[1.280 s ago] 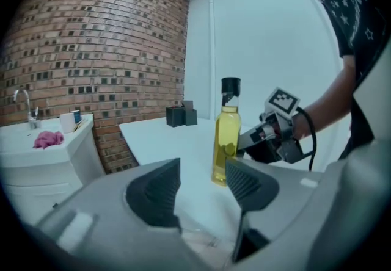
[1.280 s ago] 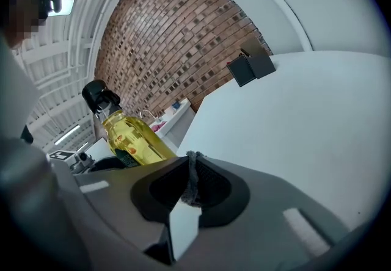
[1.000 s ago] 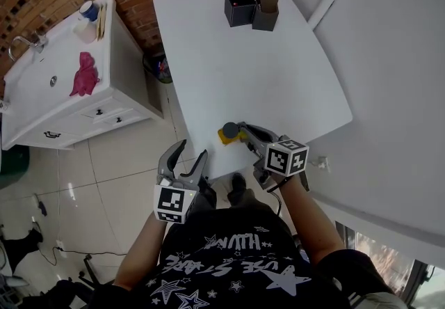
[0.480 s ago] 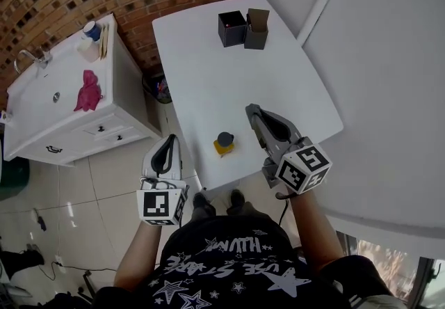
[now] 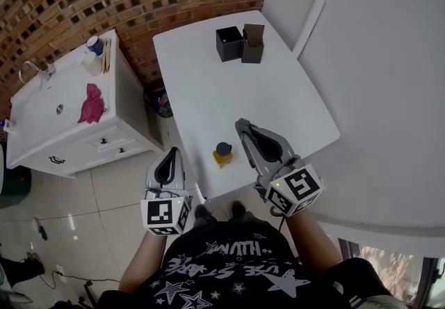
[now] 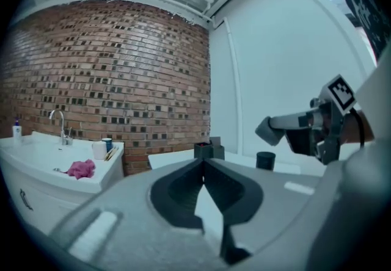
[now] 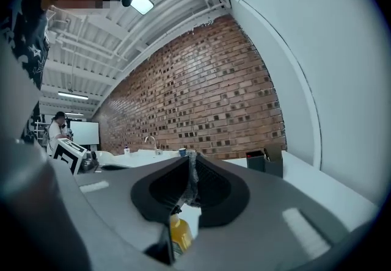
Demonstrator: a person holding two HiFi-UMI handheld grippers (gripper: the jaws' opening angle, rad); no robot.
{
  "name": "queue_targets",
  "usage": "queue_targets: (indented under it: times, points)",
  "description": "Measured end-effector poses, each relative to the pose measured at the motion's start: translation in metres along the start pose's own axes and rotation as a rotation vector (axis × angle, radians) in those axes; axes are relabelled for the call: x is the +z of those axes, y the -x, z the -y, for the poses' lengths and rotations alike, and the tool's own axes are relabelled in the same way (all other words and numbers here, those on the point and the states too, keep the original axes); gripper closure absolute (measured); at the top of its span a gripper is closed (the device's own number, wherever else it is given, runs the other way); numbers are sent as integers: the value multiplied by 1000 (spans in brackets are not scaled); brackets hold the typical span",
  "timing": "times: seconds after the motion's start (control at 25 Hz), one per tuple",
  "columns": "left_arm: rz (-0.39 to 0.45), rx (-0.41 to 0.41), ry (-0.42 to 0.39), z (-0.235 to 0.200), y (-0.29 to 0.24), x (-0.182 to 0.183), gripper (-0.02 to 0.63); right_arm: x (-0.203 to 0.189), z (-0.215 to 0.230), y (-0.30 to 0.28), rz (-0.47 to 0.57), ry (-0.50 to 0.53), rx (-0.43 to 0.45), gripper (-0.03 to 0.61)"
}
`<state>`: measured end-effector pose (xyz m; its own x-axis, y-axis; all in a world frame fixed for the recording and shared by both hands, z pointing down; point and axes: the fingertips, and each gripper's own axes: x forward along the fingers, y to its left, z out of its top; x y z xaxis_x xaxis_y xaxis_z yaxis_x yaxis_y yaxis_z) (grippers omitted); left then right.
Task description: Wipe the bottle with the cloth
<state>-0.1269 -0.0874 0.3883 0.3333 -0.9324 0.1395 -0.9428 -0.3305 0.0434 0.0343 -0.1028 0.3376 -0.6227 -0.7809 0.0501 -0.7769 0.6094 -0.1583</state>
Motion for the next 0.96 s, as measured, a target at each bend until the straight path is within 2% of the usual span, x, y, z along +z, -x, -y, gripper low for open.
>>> queue_targets:
  times: [0.2, 0.44, 0.56, 0.96]
  points:
    - [-5, -1, -1, 2, 0, 0, 612, -2, -1, 3, -1, 42, 3, 543]
    - [-28, 34, 21, -6, 2, -7, 612, -1, 1, 6, -11, 26, -14, 543]
    - [-48, 30, 46, -3, 2, -7, 612, -2, 2, 7, -14, 23, -18, 543]
    - [-58, 33, 57, 1, 2, -8, 612, -6, 12, 12, -27, -29, -35, 541]
